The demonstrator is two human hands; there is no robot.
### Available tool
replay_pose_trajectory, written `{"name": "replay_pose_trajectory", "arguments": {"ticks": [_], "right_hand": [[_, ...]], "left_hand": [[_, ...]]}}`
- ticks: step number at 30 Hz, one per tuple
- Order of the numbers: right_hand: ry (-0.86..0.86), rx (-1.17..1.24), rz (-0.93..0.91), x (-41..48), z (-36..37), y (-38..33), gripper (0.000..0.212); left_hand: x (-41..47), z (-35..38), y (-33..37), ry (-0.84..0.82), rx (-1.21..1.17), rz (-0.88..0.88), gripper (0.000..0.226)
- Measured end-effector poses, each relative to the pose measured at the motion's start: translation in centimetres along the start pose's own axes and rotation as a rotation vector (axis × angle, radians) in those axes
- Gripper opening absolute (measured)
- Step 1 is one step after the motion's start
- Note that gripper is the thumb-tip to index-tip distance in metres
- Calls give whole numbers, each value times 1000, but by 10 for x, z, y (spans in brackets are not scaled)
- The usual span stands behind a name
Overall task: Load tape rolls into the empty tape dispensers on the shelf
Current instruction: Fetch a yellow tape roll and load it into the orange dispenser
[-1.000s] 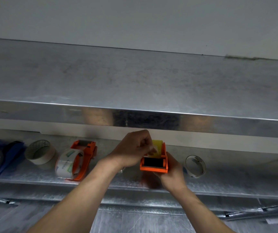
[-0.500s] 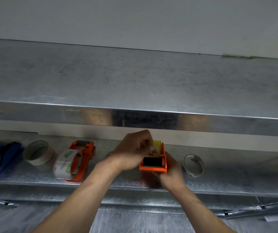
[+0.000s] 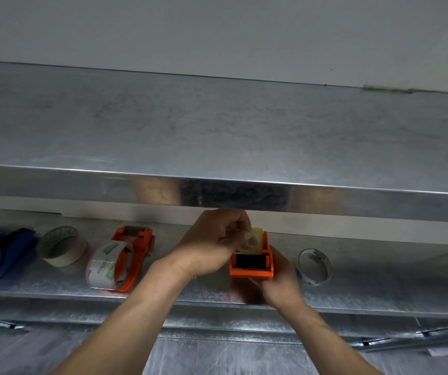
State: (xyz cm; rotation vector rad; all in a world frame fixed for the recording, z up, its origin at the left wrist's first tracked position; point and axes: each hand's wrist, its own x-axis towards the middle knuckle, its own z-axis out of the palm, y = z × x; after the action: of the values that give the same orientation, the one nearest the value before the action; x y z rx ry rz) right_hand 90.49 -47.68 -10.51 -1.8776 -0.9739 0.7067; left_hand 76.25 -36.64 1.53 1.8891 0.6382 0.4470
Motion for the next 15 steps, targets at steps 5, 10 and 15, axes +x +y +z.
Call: {"name": "replay_pose_trajectory", "arguments": {"ticks": [5,10,15], "right_hand": [[-8,-12,-1,-1,4,-3,22],[-2,-41,7,2,4,-2,22],[-19,-80,12,-1,2,-13,23]], "left_hand": [[4,-3,3,-17,-14,-36,15],[6,0,11,-51,38,-31,14],[7,-2,17,-55,66,-44,12]]}}
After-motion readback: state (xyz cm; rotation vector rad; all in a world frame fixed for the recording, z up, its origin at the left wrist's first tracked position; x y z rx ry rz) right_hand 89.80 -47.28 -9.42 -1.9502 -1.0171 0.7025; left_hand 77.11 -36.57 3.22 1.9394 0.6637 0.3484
